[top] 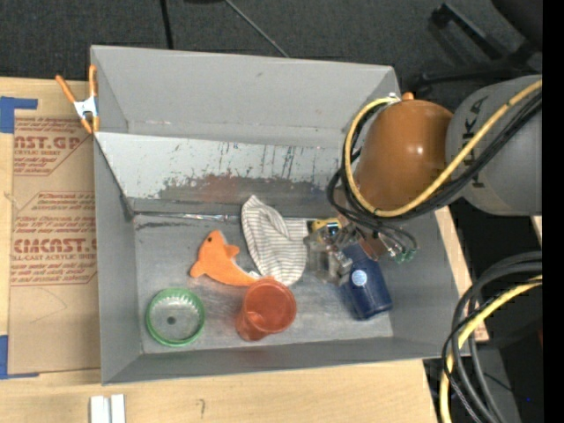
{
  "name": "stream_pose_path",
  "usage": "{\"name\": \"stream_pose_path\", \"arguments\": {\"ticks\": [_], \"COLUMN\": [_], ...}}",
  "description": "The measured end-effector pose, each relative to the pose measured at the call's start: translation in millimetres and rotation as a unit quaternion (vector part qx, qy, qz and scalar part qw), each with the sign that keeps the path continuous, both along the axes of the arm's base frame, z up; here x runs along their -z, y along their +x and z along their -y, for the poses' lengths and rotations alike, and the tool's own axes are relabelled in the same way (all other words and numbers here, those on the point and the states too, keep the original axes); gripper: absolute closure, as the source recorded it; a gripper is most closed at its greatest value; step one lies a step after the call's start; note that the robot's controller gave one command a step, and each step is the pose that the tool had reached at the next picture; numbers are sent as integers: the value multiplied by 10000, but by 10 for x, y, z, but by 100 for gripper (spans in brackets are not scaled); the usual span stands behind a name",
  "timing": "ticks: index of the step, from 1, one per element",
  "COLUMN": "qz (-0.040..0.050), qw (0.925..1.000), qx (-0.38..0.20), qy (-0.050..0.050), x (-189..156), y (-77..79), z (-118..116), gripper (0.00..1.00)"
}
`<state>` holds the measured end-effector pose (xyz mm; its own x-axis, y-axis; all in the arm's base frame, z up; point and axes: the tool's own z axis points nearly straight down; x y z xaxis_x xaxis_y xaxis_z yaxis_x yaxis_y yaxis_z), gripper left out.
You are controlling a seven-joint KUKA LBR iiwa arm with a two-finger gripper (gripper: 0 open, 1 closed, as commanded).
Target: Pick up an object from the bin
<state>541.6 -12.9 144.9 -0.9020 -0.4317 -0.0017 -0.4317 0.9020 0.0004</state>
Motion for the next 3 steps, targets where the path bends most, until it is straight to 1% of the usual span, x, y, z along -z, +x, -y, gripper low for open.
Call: {"name": "stream_pose_path", "arguments": {"ticks": [1, 2, 3], "qz": [1, -16, 1], "qw": [9926, 9911, 10000], "qx": [-1210, -1330, 66], "qy": [-3, 7, 4], "x": [-27, -102, -31], "y": [-349, -466, -362], "z": [-156, -153, -235], "gripper": [100, 100, 100]}}
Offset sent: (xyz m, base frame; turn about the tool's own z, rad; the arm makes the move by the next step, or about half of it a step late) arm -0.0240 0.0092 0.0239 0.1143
